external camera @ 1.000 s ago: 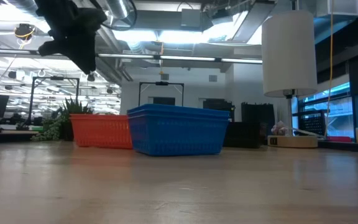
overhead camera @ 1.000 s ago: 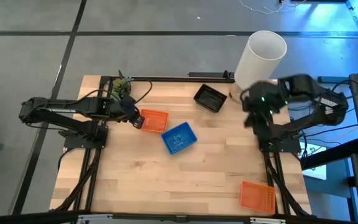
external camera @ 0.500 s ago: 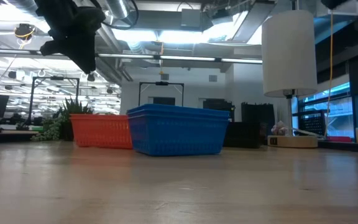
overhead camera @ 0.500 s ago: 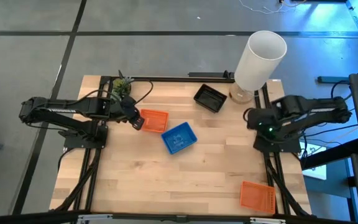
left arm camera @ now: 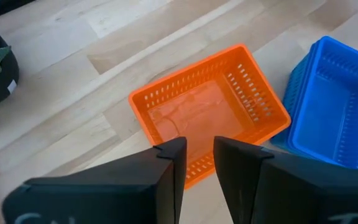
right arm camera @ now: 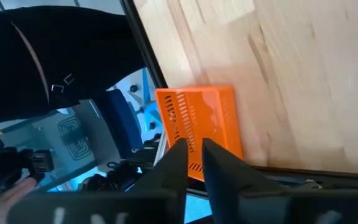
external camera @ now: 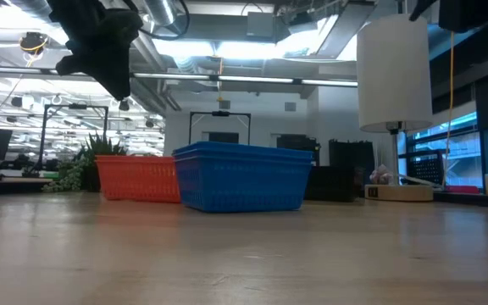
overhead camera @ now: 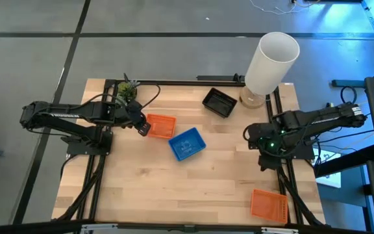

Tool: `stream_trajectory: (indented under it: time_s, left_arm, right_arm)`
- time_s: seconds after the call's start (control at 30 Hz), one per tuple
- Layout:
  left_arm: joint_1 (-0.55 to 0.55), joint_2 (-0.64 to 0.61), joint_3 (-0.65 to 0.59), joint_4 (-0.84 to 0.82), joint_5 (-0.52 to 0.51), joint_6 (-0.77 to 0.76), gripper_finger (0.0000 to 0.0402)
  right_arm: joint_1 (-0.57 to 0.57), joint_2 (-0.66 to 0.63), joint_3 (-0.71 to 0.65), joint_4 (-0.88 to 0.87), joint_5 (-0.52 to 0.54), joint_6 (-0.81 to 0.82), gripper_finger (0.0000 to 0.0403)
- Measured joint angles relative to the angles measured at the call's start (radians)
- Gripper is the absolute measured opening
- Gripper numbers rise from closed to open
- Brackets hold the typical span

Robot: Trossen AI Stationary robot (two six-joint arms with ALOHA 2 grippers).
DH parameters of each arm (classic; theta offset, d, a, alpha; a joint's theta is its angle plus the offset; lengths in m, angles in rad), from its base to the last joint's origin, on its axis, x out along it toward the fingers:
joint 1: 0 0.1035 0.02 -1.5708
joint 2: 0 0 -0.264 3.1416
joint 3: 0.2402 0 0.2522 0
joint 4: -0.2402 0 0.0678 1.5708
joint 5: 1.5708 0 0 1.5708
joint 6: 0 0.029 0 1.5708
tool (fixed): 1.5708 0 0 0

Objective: Stack baskets by color
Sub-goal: Stack the bottom orange bin on the top orange bins

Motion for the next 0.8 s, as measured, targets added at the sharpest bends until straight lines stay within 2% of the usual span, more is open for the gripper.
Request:
stream_trajectory:
  time_s: [0.17, 0.4, 0.57, 0.8]
  left_arm:
    - [0.0, 0.0, 0.0, 0.0, 0.0, -0.002, 0.0074]
    - [0.0, 0.0, 0.0, 0.0, 0.003, -0.005, 0.0074]
    - [0.0, 0.0, 0.0, 0.0, 0.003, -0.004, 0.0071]
    - [0.0, 0.0, 0.0, 0.0, 0.004, -0.002, 0.0073]
  right_arm:
    - [0.0, -0.001, -0.029, 0.004, -0.002, -0.041, 0.0076]
    - [0.02, 0.0, -0.053, 0.067, 0.009, -0.095, 0.0083]
    - [0.084, 0.0, -0.074, 0.099, -0.012, -0.177, 0.0083]
    - [0.213, 0.003, -0.109, 0.299, -0.003, -0.215, 0.0083]
